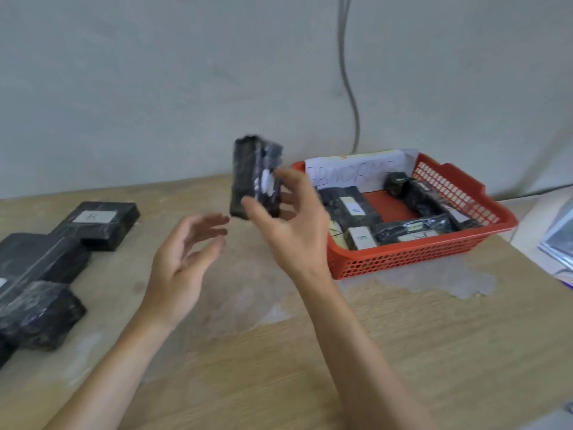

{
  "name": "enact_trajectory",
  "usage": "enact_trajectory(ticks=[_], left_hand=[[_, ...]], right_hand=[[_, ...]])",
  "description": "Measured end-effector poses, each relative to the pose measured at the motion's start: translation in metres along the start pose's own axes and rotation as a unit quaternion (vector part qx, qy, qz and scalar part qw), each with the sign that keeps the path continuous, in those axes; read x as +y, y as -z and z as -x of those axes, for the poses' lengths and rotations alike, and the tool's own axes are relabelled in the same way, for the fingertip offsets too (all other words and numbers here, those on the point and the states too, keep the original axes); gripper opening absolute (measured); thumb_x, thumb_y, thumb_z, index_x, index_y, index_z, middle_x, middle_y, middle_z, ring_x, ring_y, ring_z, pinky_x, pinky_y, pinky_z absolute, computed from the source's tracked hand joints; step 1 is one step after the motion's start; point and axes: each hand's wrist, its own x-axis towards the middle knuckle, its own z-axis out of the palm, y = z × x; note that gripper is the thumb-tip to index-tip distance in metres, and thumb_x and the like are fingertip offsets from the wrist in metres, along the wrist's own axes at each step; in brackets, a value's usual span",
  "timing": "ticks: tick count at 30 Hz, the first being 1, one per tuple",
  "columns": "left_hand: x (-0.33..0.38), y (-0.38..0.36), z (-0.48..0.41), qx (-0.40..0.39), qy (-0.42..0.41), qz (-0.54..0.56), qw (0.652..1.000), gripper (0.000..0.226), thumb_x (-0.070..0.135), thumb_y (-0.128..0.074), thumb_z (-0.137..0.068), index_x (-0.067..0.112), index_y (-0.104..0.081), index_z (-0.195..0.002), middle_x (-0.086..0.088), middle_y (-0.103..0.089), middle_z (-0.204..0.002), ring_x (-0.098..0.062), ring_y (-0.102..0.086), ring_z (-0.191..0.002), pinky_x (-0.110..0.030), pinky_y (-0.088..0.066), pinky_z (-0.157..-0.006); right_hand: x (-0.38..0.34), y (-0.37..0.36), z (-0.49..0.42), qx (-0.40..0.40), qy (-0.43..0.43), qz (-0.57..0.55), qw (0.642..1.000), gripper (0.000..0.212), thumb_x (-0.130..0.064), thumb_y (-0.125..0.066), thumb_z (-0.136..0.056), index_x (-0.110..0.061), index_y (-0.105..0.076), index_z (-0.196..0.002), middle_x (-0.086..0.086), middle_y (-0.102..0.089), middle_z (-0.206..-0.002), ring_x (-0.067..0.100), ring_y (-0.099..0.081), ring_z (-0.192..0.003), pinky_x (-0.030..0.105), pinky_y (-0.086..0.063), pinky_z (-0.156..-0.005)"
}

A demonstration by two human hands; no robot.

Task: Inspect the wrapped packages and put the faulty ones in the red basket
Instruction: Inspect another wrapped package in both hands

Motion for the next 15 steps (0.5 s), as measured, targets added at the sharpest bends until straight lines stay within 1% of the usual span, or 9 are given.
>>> enact_trajectory(ticks=[2, 4, 5, 7, 9, 11, 12, 13, 15], left_hand=[[0.016, -0.029, -0.018, -0.030, -0.033, -0.064, 0.997, 0.020, 0.025, -0.070, -0.097, 0.023, -0.073, -0.117, 0.008, -0.076, -0.118, -0.011, -0.070, -0.116, -0.036, -0.056, -0.101], [0.032, -0.064, -0.048, -0.066, -0.056, -0.097, 0.992, 0.010, 0.027, -0.073, -0.096, 0.027, -0.075, -0.106, 0.014, -0.076, -0.106, -0.002, -0.070, -0.105, -0.022, -0.054, -0.092], [0.041, -0.085, -0.064, -0.093, -0.064, -0.114, 0.987, 0.006, 0.026, -0.075, -0.096, 0.027, -0.074, -0.102, 0.015, -0.076, -0.100, 0.000, -0.070, -0.100, -0.020, -0.052, -0.088], [0.054, -0.128, -0.097, -0.165, -0.074, -0.186, 0.966, 0.007, 0.031, -0.075, -0.095, 0.029, -0.071, -0.101, 0.015, -0.074, -0.099, -0.004, -0.067, -0.096, -0.025, -0.051, -0.086], [0.062, -0.171, -0.121, -0.257, -0.059, -0.304, 0.915, 0.018, 0.040, -0.069, -0.100, 0.028, -0.069, -0.113, 0.011, -0.071, -0.113, -0.011, -0.064, -0.104, -0.030, -0.049, -0.089], [0.063, -0.206, -0.134, -0.340, -0.037, -0.407, 0.847, 0.040, 0.057, -0.062, -0.100, 0.028, -0.064, -0.128, 0.004, -0.068, -0.132, -0.020, -0.063, -0.117, -0.037, -0.050, -0.097], [0.061, -0.220, -0.137, -0.373, -0.017, -0.439, 0.817, 0.053, 0.066, -0.059, -0.098, 0.028, -0.060, -0.136, 0.000, -0.065, -0.140, -0.024, -0.061, -0.125, -0.042, -0.050, -0.102], [0.057, -0.231, -0.137, -0.397, 0.007, -0.466, 0.791, 0.069, 0.075, -0.056, -0.095, 0.028, -0.054, -0.145, -0.003, -0.060, -0.149, -0.028, -0.057, -0.133, -0.046, -0.048, -0.108], [0.046, -0.245, -0.135, -0.423, 0.043, -0.523, 0.739, 0.101, 0.090, -0.051, -0.085, 0.026, -0.038, -0.162, -0.008, -0.039, -0.167, -0.034, -0.037, -0.153, -0.055, -0.033, -0.122]], right_hand=[[-0.008, 0.029, -0.023, 0.081, -0.022, -0.078, 0.993, 0.045, -0.022, -0.091, -0.081, -0.023, -0.068, -0.119, -0.009, -0.077, -0.108, 0.002, -0.075, -0.095, 0.029, -0.062, -0.088], [-0.010, 0.064, -0.047, 0.132, -0.028, -0.105, 0.985, 0.047, -0.025, -0.091, -0.080, -0.025, -0.066, -0.120, -0.003, -0.077, -0.115, 0.011, -0.076, -0.104, 0.039, -0.063, -0.094], [-0.009, 0.082, -0.060, 0.144, -0.030, -0.095, 0.984, 0.047, -0.028, -0.091, -0.080, -0.027, -0.065, -0.119, -0.002, -0.078, -0.117, 0.014, -0.077, -0.107, 0.043, -0.063, -0.095], [-0.005, 0.121, -0.082, 0.152, -0.037, -0.049, 0.987, 0.045, -0.033, -0.089, -0.080, -0.031, -0.062, -0.115, -0.002, -0.079, -0.115, 0.015, -0.077, -0.106, 0.046, -0.063, -0.095], [0.003, 0.158, -0.102, 0.151, -0.051, 0.033, 0.987, 0.043, -0.040, -0.088, -0.079, -0.034, -0.060, -0.112, -0.005, -0.079, -0.111, 0.013, -0.078, -0.101, 0.048, -0.063, -0.094], [0.015, 0.187, -0.119, 0.126, -0.077, 0.132, 0.980, 0.043, -0.043, -0.087, -0.081, -0.035, -0.059, -0.113, -0.007, -0.077, -0.110, 0.012, -0.075, -0.098, 0.047, -0.062, -0.093], [0.023, 0.198, -0.126, 0.104, -0.091, 0.179, 0.974, 0.045, -0.043, -0.087, -0.082, -0.034, -0.059, -0.116, -0.006, -0.076, -0.112, 0.013, -0.074, -0.099, 0.046, -0.061, -0.094], [0.032, 0.207, -0.133, 0.076, -0.100, 0.224, 0.967, 0.047, -0.041, -0.088, -0.083, -0.033, -0.059, -0.119, -0.003, -0.075, -0.115, 0.016, -0.072, -0.102, 0.043, -0.060, -0.094], [0.048, 0.218, -0.143, -0.002, -0.106, 0.297, 0.949, 0.053, -0.040, -0.089, -0.083, -0.032, -0.059, -0.126, 0.002, -0.072, -0.120, 0.020, -0.069, -0.107, 0.038, -0.055, -0.095]])
